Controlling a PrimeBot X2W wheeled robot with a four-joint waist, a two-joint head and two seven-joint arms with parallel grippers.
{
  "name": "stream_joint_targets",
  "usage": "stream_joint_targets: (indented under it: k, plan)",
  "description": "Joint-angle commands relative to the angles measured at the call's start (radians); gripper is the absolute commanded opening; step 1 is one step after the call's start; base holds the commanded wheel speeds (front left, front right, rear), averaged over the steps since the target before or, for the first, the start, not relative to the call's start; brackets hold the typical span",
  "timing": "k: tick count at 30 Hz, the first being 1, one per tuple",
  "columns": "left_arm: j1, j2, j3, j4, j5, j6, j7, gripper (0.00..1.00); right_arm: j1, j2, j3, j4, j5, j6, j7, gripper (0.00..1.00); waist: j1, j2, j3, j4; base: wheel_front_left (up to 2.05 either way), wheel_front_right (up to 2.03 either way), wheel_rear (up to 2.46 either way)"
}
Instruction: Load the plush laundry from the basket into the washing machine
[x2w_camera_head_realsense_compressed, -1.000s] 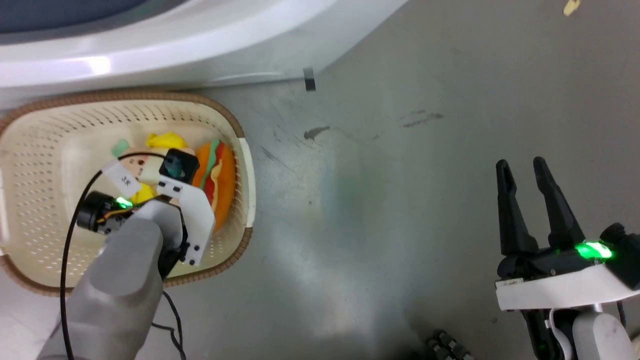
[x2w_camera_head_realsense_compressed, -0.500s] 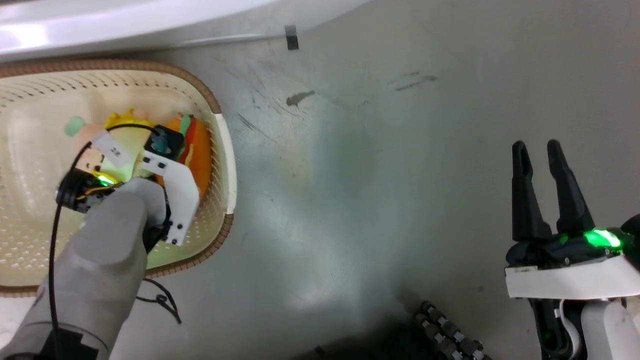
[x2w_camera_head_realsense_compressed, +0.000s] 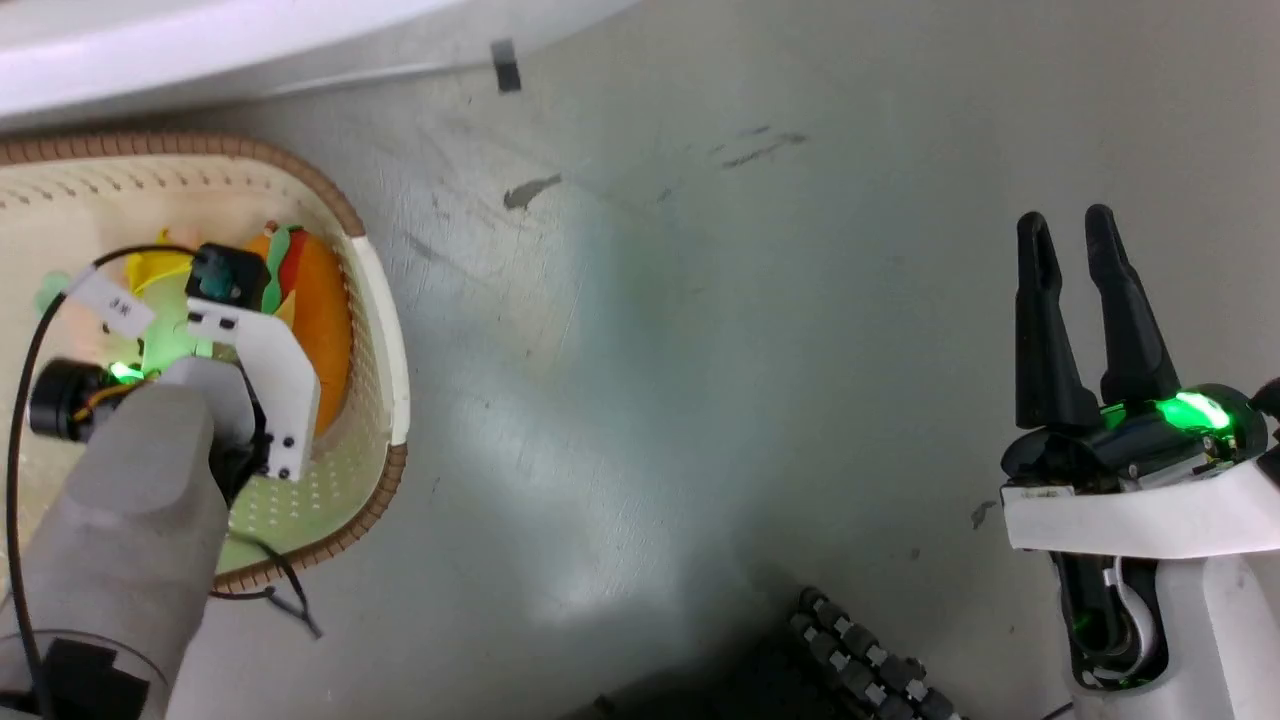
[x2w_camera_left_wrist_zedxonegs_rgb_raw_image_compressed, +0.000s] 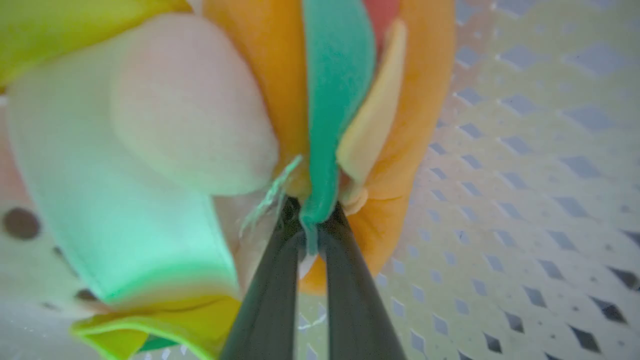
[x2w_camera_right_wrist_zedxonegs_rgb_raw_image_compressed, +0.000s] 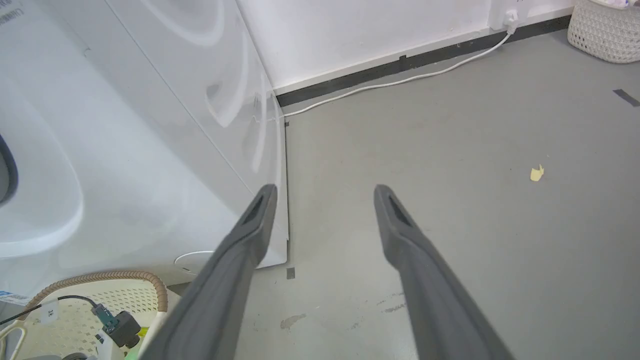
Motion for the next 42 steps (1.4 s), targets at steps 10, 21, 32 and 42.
stream_joint_targets:
  k: [10,21,32,42]
  plan:
    - [0.172,-0.097,0.011,0.044,-0.082,-0.019,-0.201,0.0,0.065,-0.001,-0.05,0.051,-0.124,-0.001,-0.012,1.0,0.0,-0.0001,-0.339,0.145,0.0,0.0,0.0]
    - [0.37,-0.165,0.01,-0.012,-0.131,-0.036,-0.502,0.0,0.204,-0.001,-0.08,0.083,-0.223,-0.001,-0.012,1.0,0.0,-0.0001,-0.62,0.304,0.0,0.0,0.0]
    - [0.693,-0.174,0.181,-0.556,-0.05,0.062,-0.536,0.0,0.307,-0.001,-0.089,0.099,-0.26,-0.001,-0.012,1.0,0.0,-0.0001,-0.776,0.387,0.0,0.0,0.0]
    - [0.814,-0.242,0.383,-1.036,0.123,0.085,-0.536,0.0,0.29,-0.001,-0.07,0.078,-0.259,-0.001,-0.012,1.0,0.0,-0.0001,-0.709,0.353,0.0,0.0,0.0]
